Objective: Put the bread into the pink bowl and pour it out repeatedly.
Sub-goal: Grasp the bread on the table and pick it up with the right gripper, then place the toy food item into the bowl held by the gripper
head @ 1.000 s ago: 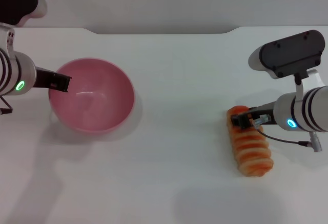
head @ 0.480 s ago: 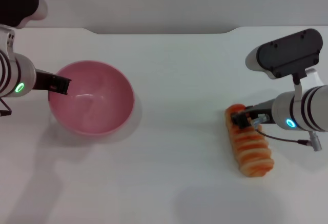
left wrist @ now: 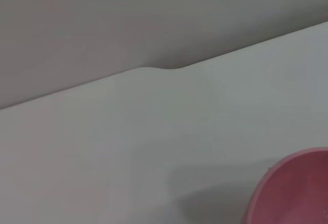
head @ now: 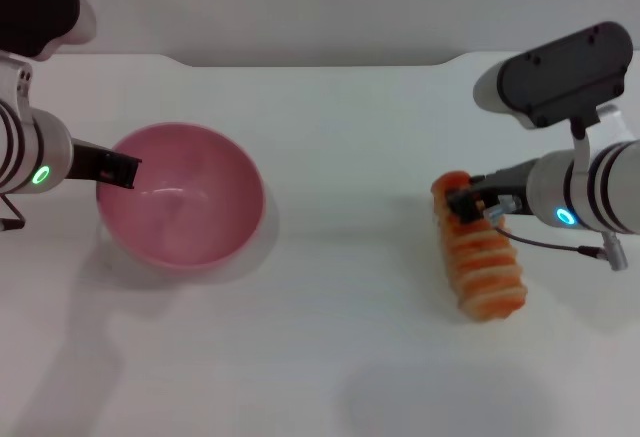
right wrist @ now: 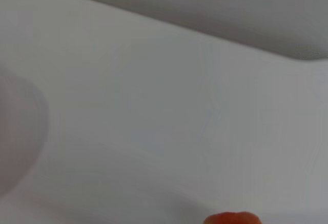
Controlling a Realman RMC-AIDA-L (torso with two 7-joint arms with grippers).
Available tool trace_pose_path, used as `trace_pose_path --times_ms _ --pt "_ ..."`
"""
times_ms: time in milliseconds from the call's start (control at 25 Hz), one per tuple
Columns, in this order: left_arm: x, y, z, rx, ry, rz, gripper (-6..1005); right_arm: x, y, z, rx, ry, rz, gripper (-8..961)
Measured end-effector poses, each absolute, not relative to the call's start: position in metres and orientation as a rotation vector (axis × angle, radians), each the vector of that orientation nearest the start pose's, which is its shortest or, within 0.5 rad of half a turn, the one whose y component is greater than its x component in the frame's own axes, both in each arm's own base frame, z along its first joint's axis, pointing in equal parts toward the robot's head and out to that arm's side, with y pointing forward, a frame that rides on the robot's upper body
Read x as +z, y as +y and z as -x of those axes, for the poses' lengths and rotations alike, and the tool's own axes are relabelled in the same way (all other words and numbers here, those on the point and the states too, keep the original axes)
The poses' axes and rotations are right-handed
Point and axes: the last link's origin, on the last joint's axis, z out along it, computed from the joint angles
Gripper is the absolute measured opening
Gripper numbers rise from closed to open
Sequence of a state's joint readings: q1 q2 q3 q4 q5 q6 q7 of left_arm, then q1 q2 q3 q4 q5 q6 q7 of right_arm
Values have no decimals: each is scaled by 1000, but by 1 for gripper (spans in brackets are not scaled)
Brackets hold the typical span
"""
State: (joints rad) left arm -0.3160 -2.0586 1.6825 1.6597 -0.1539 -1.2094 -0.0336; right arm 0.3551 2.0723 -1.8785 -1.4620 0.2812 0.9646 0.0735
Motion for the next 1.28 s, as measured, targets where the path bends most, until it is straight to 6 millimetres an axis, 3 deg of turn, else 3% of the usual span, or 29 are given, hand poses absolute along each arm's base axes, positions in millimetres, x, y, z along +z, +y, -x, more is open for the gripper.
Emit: trace_pose_path --times_ms 200,240,520,880,1280 --pt "20 349 197 258 -1013 1988 44 -40 344 -162 -131 903 2176 288" --pt "20 349 196 258 -1012 1989 44 -32 344 -146 -96 853 2179 283" --pt "11 350 186 237 -1004 2035 44 -15 347 -104 2 725 2189 229" --pt "-3 352 165 201 -973 2106 44 -18 351 -65 100 585 2233 179" --pt "-17 352 150 136 -964 2173 45 -31 348 -46 172 508 2280 163"
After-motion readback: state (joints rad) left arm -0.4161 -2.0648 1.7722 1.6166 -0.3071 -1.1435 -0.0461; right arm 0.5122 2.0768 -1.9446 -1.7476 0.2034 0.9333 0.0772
